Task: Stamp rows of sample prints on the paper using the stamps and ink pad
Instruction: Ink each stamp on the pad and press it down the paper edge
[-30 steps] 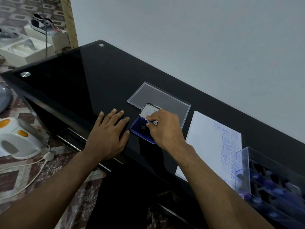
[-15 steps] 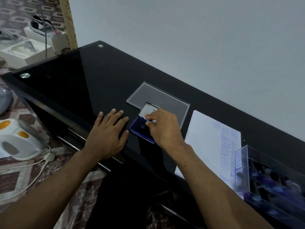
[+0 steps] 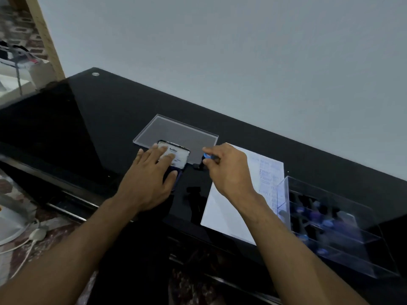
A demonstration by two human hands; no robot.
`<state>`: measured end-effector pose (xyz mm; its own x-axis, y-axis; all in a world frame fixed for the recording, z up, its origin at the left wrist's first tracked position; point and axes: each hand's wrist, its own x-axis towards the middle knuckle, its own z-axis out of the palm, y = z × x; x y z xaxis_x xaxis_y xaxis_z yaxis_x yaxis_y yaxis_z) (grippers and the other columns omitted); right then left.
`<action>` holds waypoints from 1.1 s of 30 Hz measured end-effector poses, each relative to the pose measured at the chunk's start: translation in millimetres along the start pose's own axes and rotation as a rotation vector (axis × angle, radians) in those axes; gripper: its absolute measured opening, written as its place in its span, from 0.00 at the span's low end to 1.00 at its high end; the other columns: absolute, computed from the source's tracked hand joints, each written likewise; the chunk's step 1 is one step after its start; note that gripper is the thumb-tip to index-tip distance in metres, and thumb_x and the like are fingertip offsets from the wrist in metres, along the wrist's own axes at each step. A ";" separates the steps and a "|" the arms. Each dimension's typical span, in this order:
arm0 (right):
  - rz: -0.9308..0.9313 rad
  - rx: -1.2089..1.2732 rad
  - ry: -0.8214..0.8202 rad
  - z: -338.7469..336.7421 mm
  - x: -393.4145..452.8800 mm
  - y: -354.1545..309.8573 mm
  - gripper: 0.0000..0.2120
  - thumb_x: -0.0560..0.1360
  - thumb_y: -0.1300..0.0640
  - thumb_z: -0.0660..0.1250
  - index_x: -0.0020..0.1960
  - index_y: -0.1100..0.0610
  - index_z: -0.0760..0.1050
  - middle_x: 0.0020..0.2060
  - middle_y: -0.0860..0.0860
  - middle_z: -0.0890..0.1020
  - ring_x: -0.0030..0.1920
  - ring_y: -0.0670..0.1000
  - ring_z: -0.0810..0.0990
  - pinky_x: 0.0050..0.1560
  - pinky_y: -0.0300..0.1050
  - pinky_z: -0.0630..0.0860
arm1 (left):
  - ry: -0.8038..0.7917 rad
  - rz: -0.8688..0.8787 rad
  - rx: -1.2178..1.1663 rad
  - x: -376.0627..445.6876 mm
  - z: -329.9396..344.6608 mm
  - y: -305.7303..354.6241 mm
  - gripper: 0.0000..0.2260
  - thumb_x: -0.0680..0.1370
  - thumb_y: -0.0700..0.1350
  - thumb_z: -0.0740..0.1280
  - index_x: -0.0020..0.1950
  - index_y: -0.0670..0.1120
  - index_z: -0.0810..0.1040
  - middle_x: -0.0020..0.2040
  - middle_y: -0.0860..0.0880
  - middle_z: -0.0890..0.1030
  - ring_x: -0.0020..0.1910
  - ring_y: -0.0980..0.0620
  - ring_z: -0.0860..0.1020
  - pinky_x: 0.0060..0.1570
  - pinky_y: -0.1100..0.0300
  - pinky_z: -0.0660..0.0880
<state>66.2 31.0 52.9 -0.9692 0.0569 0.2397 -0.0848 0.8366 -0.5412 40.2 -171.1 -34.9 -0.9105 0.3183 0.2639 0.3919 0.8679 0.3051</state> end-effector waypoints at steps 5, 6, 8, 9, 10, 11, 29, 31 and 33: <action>0.106 -0.013 0.068 -23.0 -8.2 47.1 0.14 0.76 0.59 0.70 0.61 0.53 0.81 0.56 0.49 0.82 0.51 0.49 0.81 0.56 0.35 0.73 | -0.040 0.092 -0.065 20.7 20.3 47.0 0.27 0.80 0.60 0.52 0.75 0.49 0.68 0.78 0.46 0.66 0.79 0.46 0.58 0.76 0.42 0.58; 0.126 -0.011 0.078 -27.9 -9.8 55.1 0.13 0.76 0.59 0.70 0.61 0.53 0.81 0.56 0.49 0.82 0.51 0.49 0.81 0.58 0.37 0.75 | -0.055 0.100 -0.073 24.2 24.8 55.5 0.28 0.80 0.60 0.51 0.76 0.50 0.67 0.79 0.47 0.64 0.80 0.47 0.57 0.77 0.42 0.57; 0.170 -0.007 0.094 -37.1 -12.3 69.7 0.13 0.76 0.59 0.71 0.60 0.54 0.82 0.55 0.49 0.82 0.51 0.49 0.81 0.59 0.41 0.76 | -0.078 0.115 -0.089 31.2 31.8 70.9 0.28 0.80 0.61 0.51 0.77 0.50 0.66 0.79 0.47 0.63 0.80 0.47 0.55 0.78 0.42 0.55; 0.183 -0.010 0.100 -41.0 -13.2 76.5 0.12 0.76 0.60 0.71 0.59 0.55 0.82 0.55 0.49 0.82 0.50 0.49 0.81 0.59 0.41 0.76 | -0.085 0.124 -0.094 34.5 34.6 77.8 0.28 0.80 0.61 0.51 0.77 0.50 0.66 0.79 0.47 0.63 0.80 0.47 0.55 0.78 0.43 0.55; 0.187 -0.015 0.107 -44.6 -14.0 83.4 0.12 0.76 0.60 0.71 0.58 0.55 0.82 0.55 0.49 0.82 0.50 0.49 0.81 0.58 0.41 0.77 | -0.091 0.131 -0.094 37.7 37.4 83.4 0.28 0.80 0.61 0.51 0.77 0.50 0.66 0.79 0.47 0.63 0.80 0.47 0.56 0.78 0.43 0.54; 0.187 -0.018 0.114 -47.7 -14.4 89.7 0.11 0.76 0.60 0.71 0.58 0.55 0.82 0.54 0.49 0.82 0.49 0.49 0.81 0.57 0.41 0.77 | -0.093 0.137 -0.091 40.6 40.1 88.3 0.28 0.80 0.60 0.52 0.77 0.50 0.66 0.79 0.47 0.63 0.80 0.47 0.56 0.78 0.43 0.54; 0.130 -0.089 0.114 -62.7 33.7 145.1 0.11 0.77 0.58 0.69 0.58 0.58 0.82 0.52 0.51 0.82 0.47 0.48 0.81 0.53 0.41 0.79 | -0.190 0.179 -0.031 120.8 85.7 110.9 0.30 0.79 0.60 0.49 0.79 0.49 0.63 0.81 0.47 0.60 0.81 0.45 0.54 0.79 0.43 0.48; 0.130 -0.085 0.105 -59.6 41.3 149.0 0.14 0.77 0.57 0.69 0.62 0.57 0.80 0.55 0.51 0.81 0.49 0.47 0.80 0.55 0.38 0.77 | -0.194 0.186 -0.014 130.3 88.9 111.1 0.31 0.79 0.60 0.48 0.79 0.49 0.63 0.81 0.47 0.60 0.81 0.45 0.53 0.79 0.42 0.48; 0.152 -0.085 0.082 -57.4 47.6 151.7 0.14 0.77 0.55 0.69 0.62 0.56 0.80 0.55 0.51 0.81 0.49 0.47 0.80 0.55 0.35 0.74 | -0.200 0.187 0.000 138.1 90.6 111.6 0.31 0.79 0.61 0.48 0.79 0.49 0.62 0.81 0.47 0.59 0.81 0.45 0.52 0.79 0.41 0.48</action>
<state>20.4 192.0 28.5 -0.9469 0.2274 0.2272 0.0845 0.8580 -0.5067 -53.7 4.3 -47.3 -0.8302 0.5422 0.1298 0.5558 0.7867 0.2685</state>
